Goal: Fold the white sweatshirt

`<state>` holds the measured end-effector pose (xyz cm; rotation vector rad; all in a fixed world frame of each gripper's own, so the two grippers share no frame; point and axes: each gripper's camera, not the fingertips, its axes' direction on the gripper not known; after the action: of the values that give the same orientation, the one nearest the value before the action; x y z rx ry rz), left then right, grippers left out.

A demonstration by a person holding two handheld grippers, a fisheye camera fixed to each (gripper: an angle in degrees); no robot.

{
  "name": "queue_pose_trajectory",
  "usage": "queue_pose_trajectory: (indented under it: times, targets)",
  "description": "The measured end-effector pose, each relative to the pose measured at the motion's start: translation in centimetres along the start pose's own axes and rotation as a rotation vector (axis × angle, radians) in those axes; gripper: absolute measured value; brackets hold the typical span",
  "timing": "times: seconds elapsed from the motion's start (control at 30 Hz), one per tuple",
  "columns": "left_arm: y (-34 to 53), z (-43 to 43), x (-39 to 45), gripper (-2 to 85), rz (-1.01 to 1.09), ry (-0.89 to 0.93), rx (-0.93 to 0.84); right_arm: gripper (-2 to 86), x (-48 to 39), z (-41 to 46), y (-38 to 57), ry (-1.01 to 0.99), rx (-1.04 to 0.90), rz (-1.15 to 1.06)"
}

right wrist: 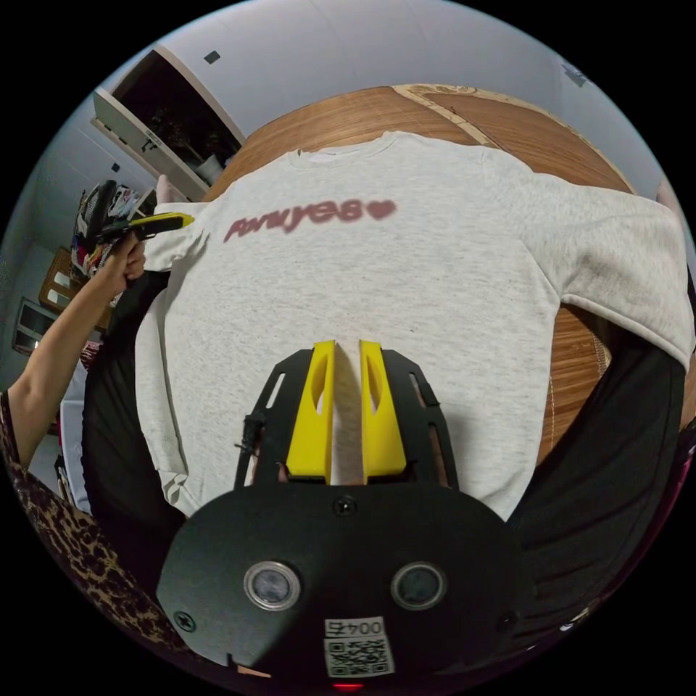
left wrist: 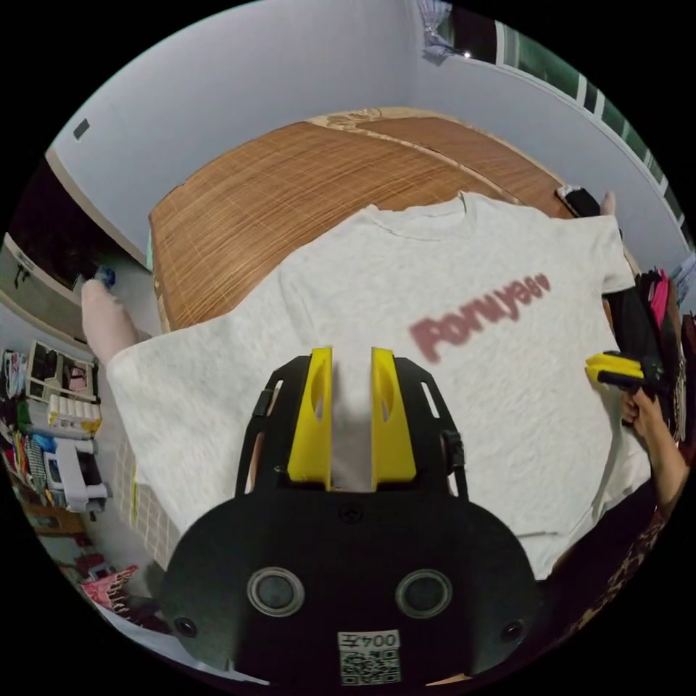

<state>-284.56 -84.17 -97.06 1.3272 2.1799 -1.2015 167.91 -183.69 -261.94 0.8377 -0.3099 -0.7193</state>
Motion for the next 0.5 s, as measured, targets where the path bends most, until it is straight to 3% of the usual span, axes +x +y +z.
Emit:
queue_pose_trajectory:
  times: [0.17,0.27,0.5]
  targets:
    - [0.4,4.2,-0.8,9.8,-0.069,-0.056,-0.028,6.5,-0.5,0.7,0.4,-0.007,0.001,0.005]
    - [3.1,4.0,-2.1,10.0,-0.141,0.002,0.103,6.4,-1.0,1.2,0.6,0.0,-0.003,0.0]
    - [4.6,2.6,-2.5,10.1,-0.134,-0.01,0.118,7.7,-2.6,1.9,1.1,-0.007,-0.006,-0.021]
